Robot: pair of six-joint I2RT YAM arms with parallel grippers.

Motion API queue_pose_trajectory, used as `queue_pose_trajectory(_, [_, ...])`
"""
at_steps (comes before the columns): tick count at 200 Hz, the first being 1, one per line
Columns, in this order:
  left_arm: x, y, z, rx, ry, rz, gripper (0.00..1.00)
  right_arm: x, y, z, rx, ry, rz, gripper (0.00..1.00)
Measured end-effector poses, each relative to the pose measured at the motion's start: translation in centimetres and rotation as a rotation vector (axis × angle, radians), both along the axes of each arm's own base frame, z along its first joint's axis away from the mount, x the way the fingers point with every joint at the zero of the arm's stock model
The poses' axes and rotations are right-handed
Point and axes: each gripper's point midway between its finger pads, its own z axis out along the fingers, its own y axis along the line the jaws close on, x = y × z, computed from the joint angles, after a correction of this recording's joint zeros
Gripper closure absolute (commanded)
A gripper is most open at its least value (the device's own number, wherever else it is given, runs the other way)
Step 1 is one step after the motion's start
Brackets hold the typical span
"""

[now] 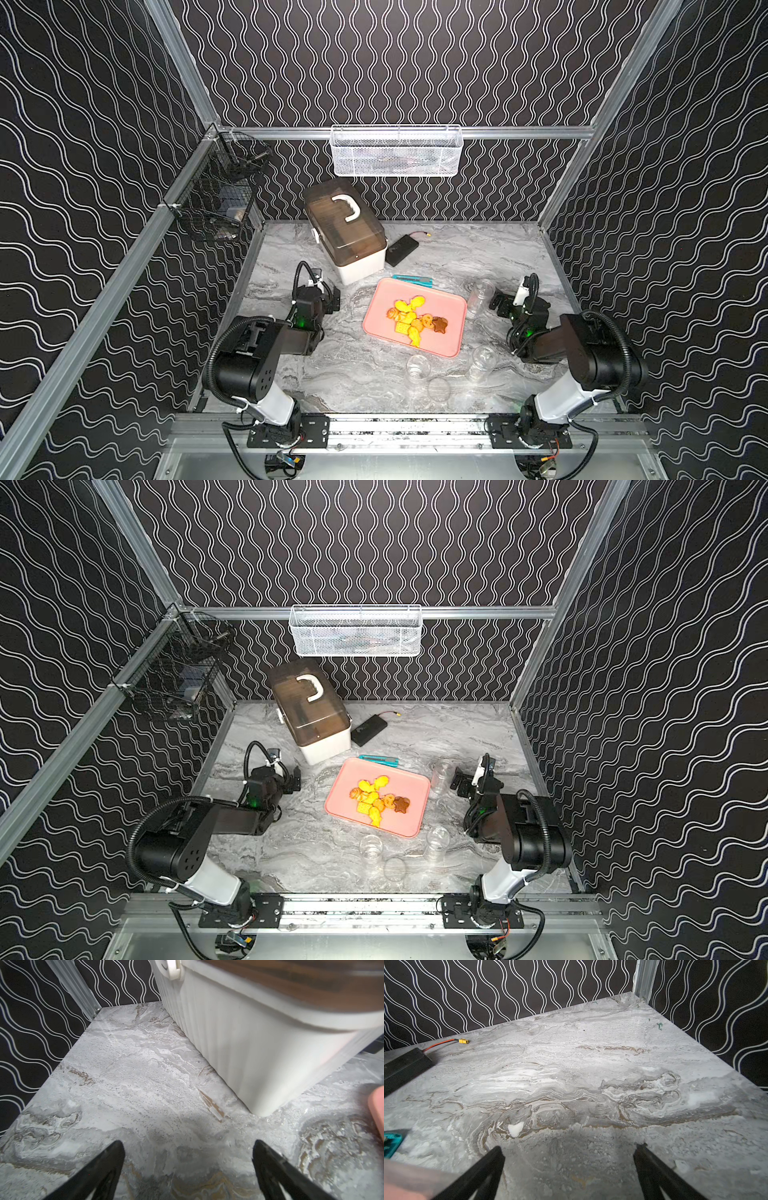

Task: Pour the cookies out of the jar
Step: Reset both arms

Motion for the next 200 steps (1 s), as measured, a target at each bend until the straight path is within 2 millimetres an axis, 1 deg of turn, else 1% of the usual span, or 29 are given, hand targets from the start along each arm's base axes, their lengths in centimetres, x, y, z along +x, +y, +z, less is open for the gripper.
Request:
queue_pose_trajectory(116, [0.0,-0.1,-0.2,-0.008,0.006,-0.017,0.01,0.8,0.0,0.6,-0.002,-0.016,0.004,0.00])
queue_pose_trajectory(162, [0.0,-0.1,-0.2,-0.008,0.006,-0.017,0.01,2.1,0.2,1.1,0.001,-0.003,0.017,0.00])
queue_pose_trajectory(200, [0.0,-0.1,-0.2,-0.008,0.006,-0.017,0.01,2.0,0.3,0.4,0.005,0.031,0.027,0.00])
